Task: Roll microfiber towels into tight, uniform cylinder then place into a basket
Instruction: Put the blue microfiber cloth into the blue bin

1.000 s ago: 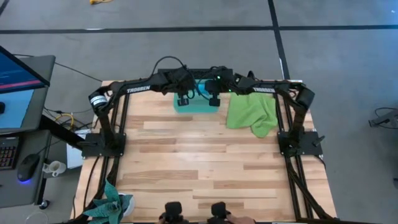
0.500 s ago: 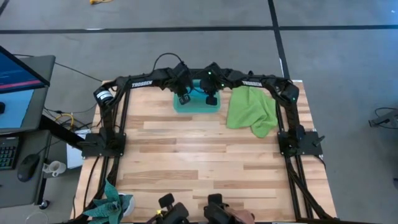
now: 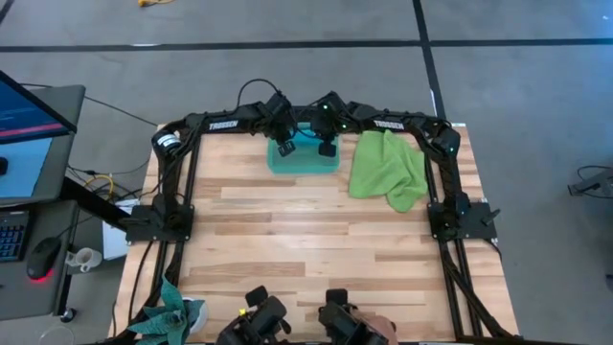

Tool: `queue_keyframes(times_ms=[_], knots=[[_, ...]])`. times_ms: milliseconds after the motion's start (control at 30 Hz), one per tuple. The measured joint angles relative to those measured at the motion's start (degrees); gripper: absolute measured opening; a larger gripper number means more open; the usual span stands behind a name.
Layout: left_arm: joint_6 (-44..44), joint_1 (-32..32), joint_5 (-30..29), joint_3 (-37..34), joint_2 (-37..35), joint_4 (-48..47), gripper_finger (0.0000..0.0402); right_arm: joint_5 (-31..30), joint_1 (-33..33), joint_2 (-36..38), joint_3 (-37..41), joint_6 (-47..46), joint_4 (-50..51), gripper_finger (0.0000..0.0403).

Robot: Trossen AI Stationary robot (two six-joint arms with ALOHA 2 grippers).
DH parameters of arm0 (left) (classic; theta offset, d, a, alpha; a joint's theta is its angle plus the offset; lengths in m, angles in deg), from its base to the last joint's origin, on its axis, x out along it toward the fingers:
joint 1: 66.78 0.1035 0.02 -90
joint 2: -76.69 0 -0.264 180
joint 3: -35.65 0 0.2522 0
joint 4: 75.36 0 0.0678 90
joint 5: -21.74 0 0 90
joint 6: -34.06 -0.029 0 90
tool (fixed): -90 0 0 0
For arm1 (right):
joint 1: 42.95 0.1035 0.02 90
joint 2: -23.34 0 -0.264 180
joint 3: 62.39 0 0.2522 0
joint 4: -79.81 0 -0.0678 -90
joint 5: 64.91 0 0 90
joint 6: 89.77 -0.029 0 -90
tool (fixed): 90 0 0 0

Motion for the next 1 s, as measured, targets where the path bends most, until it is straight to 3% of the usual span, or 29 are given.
queue_keyframes(times_ms=[567, 1000], knots=[[-0.5, 0.7, -2.7, -0.1, 1.6, 3.8, 0.0036, -5.7, -0.4, -2.6, 0.0, 2.8, -3.2, 0.0037], [-0.5, 0.6, -2.4, -0.1, 2.0, 5.2, 0.0047, -5.8, -0.9, -2.6, 0.0, 3.0, -2.1, 0.0043]])
